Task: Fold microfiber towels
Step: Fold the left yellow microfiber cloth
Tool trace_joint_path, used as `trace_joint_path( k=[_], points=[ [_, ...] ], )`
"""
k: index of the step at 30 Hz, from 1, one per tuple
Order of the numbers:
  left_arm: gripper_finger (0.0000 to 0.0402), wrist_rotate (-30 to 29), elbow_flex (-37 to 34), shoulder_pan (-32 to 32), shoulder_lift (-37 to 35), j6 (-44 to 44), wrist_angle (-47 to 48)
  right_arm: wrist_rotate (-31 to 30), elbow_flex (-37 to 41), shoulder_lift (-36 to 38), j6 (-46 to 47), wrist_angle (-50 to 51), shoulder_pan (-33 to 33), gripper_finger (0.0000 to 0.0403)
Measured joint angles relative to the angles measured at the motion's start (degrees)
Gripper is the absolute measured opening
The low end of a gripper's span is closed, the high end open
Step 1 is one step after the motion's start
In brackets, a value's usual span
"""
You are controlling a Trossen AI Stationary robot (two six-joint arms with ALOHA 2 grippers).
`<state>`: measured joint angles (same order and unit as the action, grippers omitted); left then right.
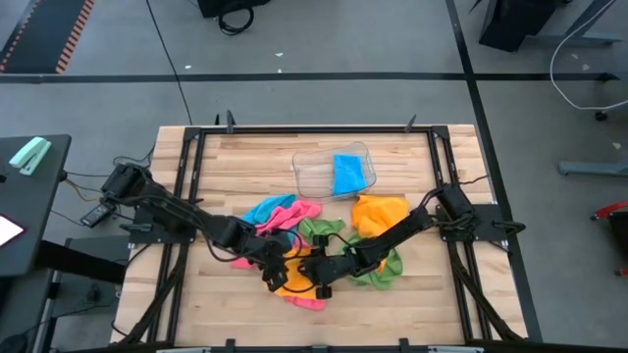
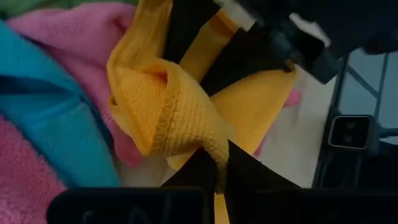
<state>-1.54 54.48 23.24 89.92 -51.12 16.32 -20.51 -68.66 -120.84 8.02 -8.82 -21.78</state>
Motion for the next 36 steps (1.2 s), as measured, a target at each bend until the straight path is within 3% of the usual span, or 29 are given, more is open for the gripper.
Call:
trace_joint_path(
  k=[10, 14, 20, 25, 30, 36],
  points=[
    [0.0035, -0.2, 0.0, -1.0, 5.2, -0.3, -9.2, 0.1, 0.1, 0.2, -0.1, 0.5, -0.1, 0.0174],
    [0.0036, -0.2, 0.0, -1.0, 5.2, 1.5, -8.6, 0.2, 0.1, 0.2, -0.1, 0.5, -0.1, 0.0174],
    [0.0096, 0.2, 0.0, -0.7, 3.3, 7.2, -7.0, 0.2, 0.1, 0.2, 0.0, 0.5, -0.1, 0.0174],
    [0.0148, 1.5, 0.0, 0.6, 0.1, 12.8, 2.5, 0.3, 0.1, 0.2, 0.6, 0.5, -0.1, 0.0174],
    [0.0169, 1.3, -0.3, 4.2, -0.4, 12.8, 15.3, 0.4, 0.1, 0.2, 0.8, 0.5, -0.1, 0.0174],
    [0.0184, 1.3, -3.6, 10.7, 1.2, 8.7, 11.3, 0.5, 0.2, 0.2, 1.1, 0.4, -0.1, 0.0174]
  ],
)
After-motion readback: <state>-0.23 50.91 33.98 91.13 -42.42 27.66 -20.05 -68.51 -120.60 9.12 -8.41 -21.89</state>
